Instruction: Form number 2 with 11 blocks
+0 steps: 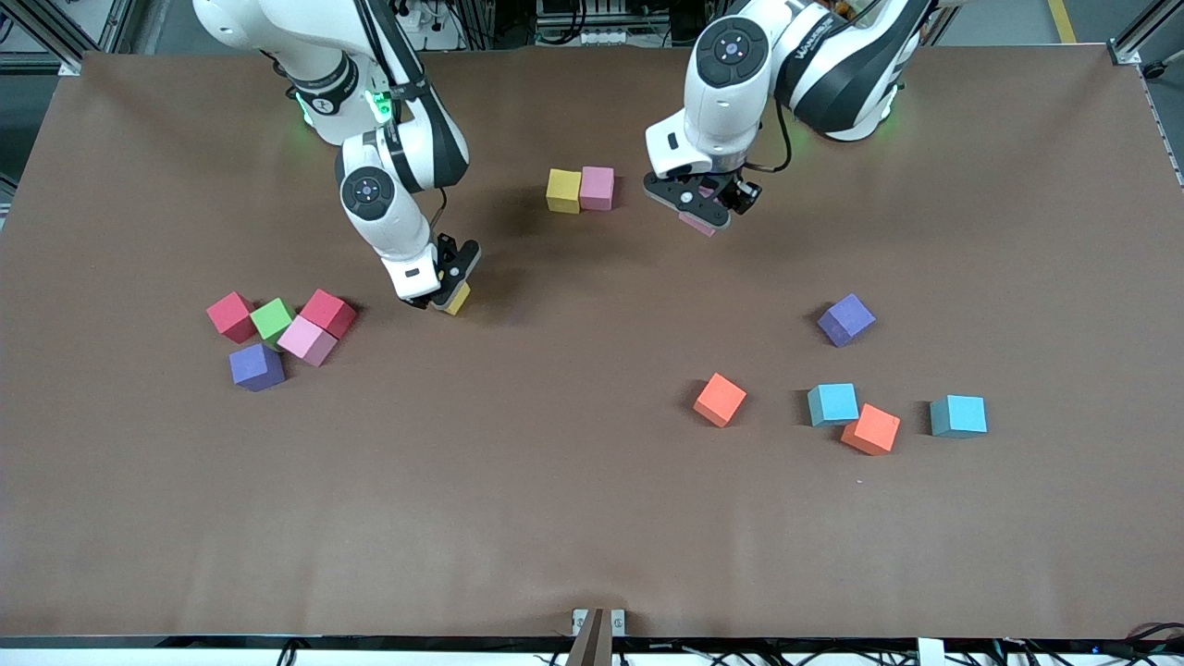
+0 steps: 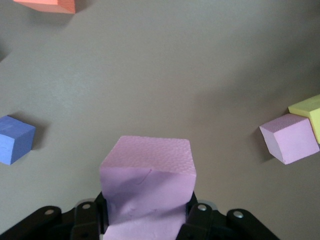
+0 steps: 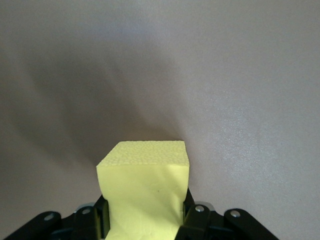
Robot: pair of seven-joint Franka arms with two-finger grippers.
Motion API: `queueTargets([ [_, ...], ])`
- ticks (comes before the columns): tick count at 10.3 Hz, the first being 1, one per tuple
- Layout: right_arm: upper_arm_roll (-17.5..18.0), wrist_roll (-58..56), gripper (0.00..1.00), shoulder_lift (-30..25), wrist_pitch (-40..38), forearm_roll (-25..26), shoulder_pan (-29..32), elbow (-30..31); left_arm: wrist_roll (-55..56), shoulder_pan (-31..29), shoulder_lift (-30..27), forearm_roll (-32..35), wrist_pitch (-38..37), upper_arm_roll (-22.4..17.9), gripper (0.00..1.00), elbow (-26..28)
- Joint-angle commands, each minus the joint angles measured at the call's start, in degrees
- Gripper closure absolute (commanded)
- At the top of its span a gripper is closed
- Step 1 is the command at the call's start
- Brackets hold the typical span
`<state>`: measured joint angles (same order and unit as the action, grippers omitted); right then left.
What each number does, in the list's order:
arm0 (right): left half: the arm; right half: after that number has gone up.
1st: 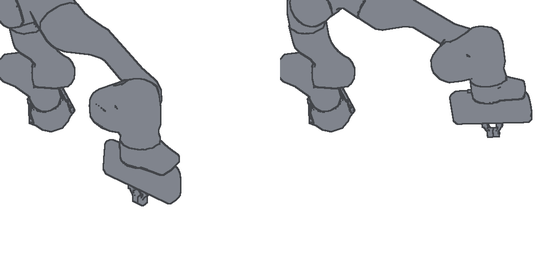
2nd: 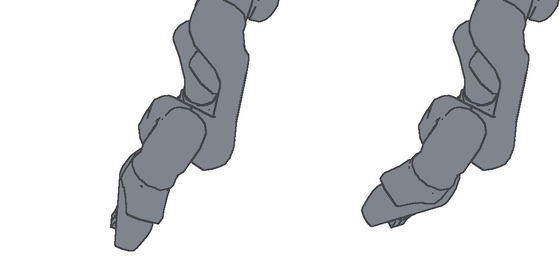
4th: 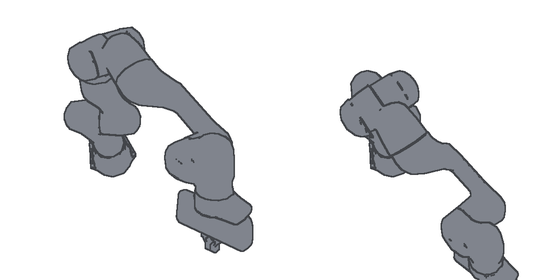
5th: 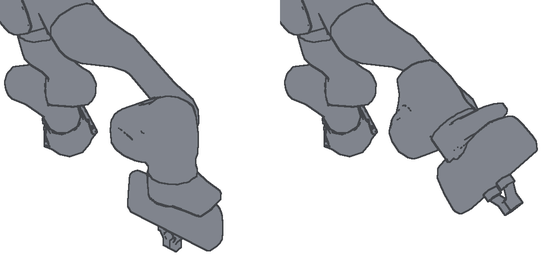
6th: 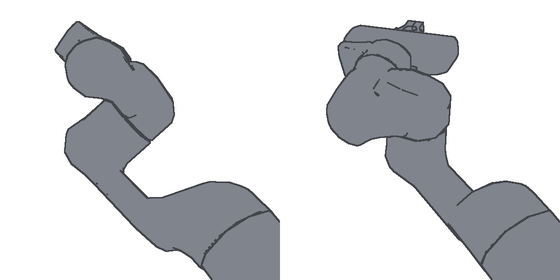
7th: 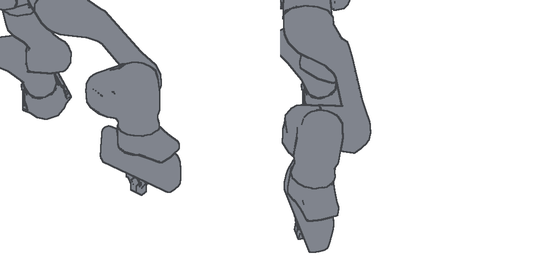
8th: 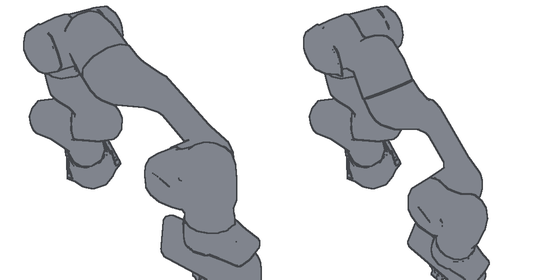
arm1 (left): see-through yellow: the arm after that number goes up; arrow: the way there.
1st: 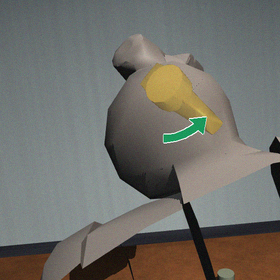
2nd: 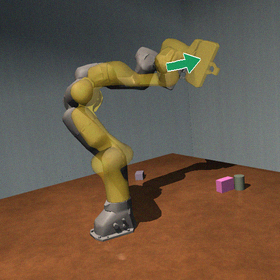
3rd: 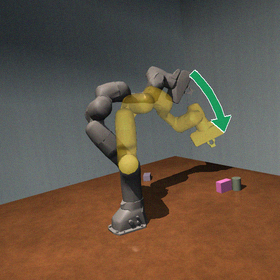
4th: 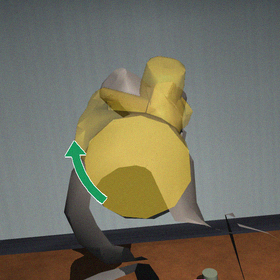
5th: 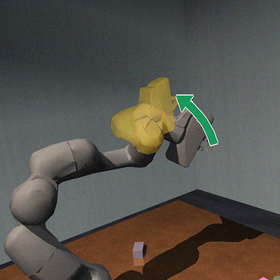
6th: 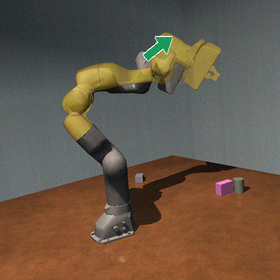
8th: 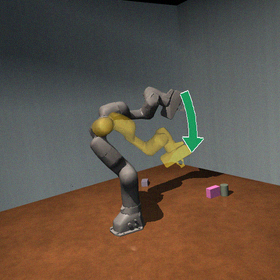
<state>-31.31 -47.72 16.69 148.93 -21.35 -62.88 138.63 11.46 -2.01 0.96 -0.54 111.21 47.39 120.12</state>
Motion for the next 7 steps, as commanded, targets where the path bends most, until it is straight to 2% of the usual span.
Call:
queueTargets([
  [1,-0.2,1.1,0.65,-0.7,-1.8,-1.2,-1.4,-1.5,1.3,-0.1,-2.1,-1.7,1.2,2.9,1.0,2.7],
  [5,-0.2,7.8,0.65,-0.6,-2.9,-1.2,-4.4,-4.0,1.4,0.1,-2.6,-2.1,7.9,8.6,1.0,8.3],
  [7,-0.2,11.5,0.65,-0.6,-3.0,-1.2,-6.7,-4.9,5.8,0.4,-2.5,-3.2,11.0,13.9,1.0,11.0],
])
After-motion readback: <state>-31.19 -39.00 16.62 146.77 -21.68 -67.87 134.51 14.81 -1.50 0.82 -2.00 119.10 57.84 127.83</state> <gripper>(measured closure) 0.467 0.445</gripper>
